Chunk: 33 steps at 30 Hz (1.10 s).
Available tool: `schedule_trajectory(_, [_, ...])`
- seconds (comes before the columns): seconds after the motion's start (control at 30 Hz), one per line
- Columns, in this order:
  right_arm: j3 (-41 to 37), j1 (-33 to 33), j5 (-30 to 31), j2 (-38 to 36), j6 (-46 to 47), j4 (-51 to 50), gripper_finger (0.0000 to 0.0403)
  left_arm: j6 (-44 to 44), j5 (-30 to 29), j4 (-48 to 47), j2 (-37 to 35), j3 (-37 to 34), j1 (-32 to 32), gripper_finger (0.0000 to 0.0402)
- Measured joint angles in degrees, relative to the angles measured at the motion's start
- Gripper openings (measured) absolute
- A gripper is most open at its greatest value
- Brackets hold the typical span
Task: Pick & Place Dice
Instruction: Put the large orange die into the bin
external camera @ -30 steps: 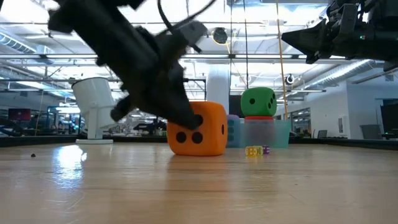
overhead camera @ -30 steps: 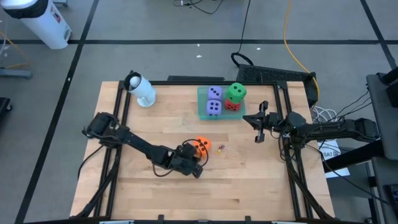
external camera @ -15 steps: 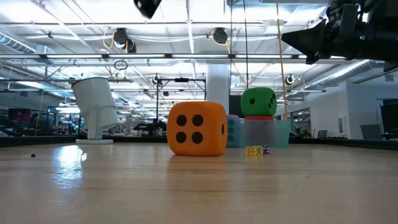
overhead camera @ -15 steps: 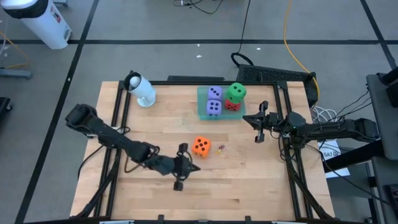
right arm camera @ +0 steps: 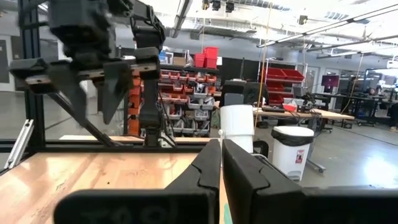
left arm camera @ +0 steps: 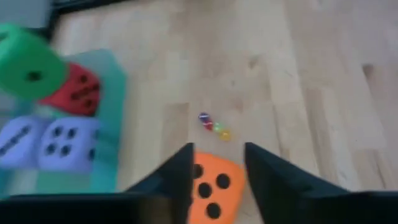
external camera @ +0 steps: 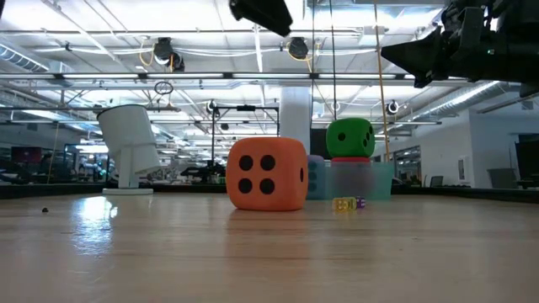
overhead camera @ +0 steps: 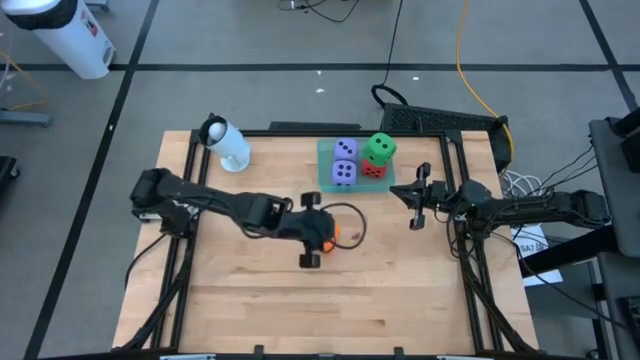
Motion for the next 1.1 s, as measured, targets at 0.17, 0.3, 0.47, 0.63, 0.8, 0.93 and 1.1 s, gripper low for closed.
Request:
schedule_trajectory(0.17, [0.00, 0.00, 0.00, 0.01, 0.00, -0.53, 0.0006, 1.77, 8.10, -0.31, 1.67, 0.83, 1.31, 0.0292])
schedule_trajectory(0.3, [0.00, 0.00, 0.00, 0.01, 0.00, -0.56, 0.0006, -0.13, 8.23, -0.30, 1.50, 0.96, 2.79, 0.0380])
schedule_trajectory(0.47, [0.00, 0.00, 0.00, 0.01, 0.00, -0.53, 0.0006, 1.97, 8.81, -0.47, 1.55, 0.96, 4.04, 0.0384])
schedule_trajectory(0.63, [0.00, 0.00, 0.00, 0.01, 0.00, -0.53, 0.0006, 2.45, 10.43, -2.94, 1.58, 0.96, 5.16, 0.0396])
schedule_trajectory(0.8, [0.00, 0.00, 0.00, 0.01, 0.00, -0.56, 0.0006, 3.07, 11.85, -4.39, 4.10, 0.95, 5.90, 0.0398])
schedule_trajectory(0.93, [0.00, 0.01, 0.04, 0.03, 0.00, -1.26, 0.0006, 7.35, 15.14, -5.37, 7.62, 0.93, 5.93, 0.0399])
schedule_trajectory(1.1, [0.00, 0.00, 0.00, 0.05, 0.00, -1.98, 0.0006, 10.12, 15.00, -6.24, 10.54, 0.90, 6.47, 0.0400])
